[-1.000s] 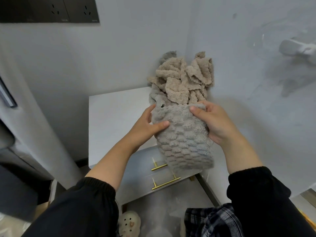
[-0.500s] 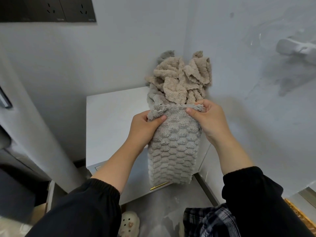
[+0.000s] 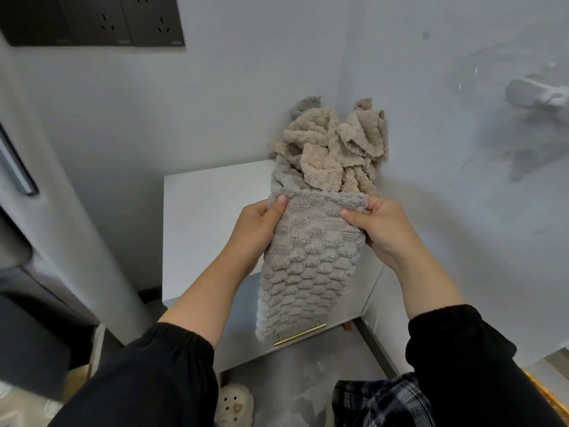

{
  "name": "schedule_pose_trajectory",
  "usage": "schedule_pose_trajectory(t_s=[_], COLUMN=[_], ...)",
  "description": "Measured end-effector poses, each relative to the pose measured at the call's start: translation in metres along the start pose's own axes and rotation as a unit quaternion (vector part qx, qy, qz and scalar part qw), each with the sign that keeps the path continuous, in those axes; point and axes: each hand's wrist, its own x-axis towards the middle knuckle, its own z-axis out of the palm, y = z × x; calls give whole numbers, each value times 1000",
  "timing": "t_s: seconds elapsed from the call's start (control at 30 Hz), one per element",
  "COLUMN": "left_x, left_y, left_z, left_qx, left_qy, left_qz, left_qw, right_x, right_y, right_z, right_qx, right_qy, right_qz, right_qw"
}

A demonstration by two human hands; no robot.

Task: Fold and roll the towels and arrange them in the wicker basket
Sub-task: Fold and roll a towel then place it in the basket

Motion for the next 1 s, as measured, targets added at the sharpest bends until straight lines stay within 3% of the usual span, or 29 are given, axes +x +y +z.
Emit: schedule_pose_trajectory(t_s=[0.2, 0.4, 0.47, 0.67, 0.9, 1.0], left_x=[-2, 0, 3, 11, 31, 37], left_y=[16, 21, 19, 13, 10, 10], left_z=[-24, -38, -37, -34, -33, -33], left_qx=[23, 245, 263, 89, 18, -54], left_qy=[-40, 14, 35, 44, 92, 105], left_qz=[-31, 11, 5, -70, -44, -86], left_qw=[998, 969, 964, 993, 995, 989], right_x=[1, -1, 3, 12, 36, 43], right_y=[2, -9, -8, -9, -6, -6], right_z=[-1, 9, 14, 28, 32, 33], right_qx=[-53, -202, -199, -82, 37, 96], right_qy=[-8, 38, 43, 11, 7, 19], right_qz=[-5, -74, -62, 93, 119, 120], right_qw=[999, 976, 977, 992, 992, 988])
